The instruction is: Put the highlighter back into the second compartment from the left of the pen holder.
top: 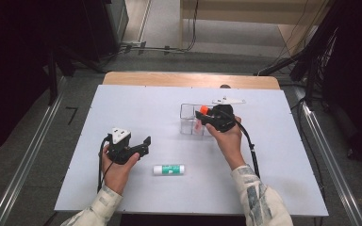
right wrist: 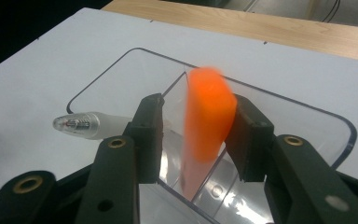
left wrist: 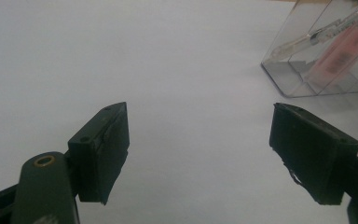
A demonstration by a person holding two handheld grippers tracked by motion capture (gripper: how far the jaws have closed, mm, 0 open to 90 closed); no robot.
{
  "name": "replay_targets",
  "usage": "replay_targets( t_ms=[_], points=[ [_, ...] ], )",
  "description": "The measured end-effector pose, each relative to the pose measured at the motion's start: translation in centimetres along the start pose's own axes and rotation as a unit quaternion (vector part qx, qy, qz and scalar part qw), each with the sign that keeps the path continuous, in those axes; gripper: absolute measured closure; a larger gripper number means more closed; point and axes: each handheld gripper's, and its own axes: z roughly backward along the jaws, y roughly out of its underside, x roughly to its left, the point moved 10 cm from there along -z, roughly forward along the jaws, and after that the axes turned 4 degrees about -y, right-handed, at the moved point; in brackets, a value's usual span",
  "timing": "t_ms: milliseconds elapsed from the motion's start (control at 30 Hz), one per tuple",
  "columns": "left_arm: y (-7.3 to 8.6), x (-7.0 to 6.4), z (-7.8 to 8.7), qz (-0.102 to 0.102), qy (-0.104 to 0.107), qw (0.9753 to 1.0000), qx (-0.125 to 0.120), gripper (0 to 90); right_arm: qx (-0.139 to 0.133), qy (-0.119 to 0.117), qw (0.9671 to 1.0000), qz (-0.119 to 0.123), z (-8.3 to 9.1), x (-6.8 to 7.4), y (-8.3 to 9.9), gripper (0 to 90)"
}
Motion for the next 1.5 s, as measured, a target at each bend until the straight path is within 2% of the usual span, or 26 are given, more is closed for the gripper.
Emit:
replay_targets(
  t_ms=[367, 500, 767, 933, 1133, 1500],
  points=[
    [0.0, 0.2, 0.0, 0.002, -0.003, 1.0, -0.002, 20.4, -0.016, 0.018, 0.9997, 0.007, 1.4, -0.6, -0.2, 43.7],
    [0.0, 0.1, 0.0, 0.0, -0.001, 1.0, 0.0, 20.4, -0.023, 0.024, 0.9993, 0.018, 2.2, -0.8, 0.1, 34.6],
    [0.1, 0.0, -0.1, 0.0, -0.002, 1.0, 0.001, 20.4, -0.031, 0.019, 0.9983, 0.046, 4.0, 0.5, 0.6, 23.9],
    [0.1, 0.0, -0.1, -0.001, -0.003, 1.0, 0.0, 20.4, -0.03, 0.019, 0.9983, 0.046, 5.0, 0.7, 1.3, 21.0],
    [0.0, 0.0, 0.0, 0.001, -0.002, 1.0, 0.0, 20.3, -0.016, 0.013, 0.9989, 0.043, 5.5, 0.6, 3.0, 20.2],
    [0.0, 0.1, 0.0, 0.002, -0.002, 1.0, -0.001, 20.3, -0.002, 0.027, 0.9991, 0.034, 7.1, -0.6, 6.1, 20.7]
  ],
)
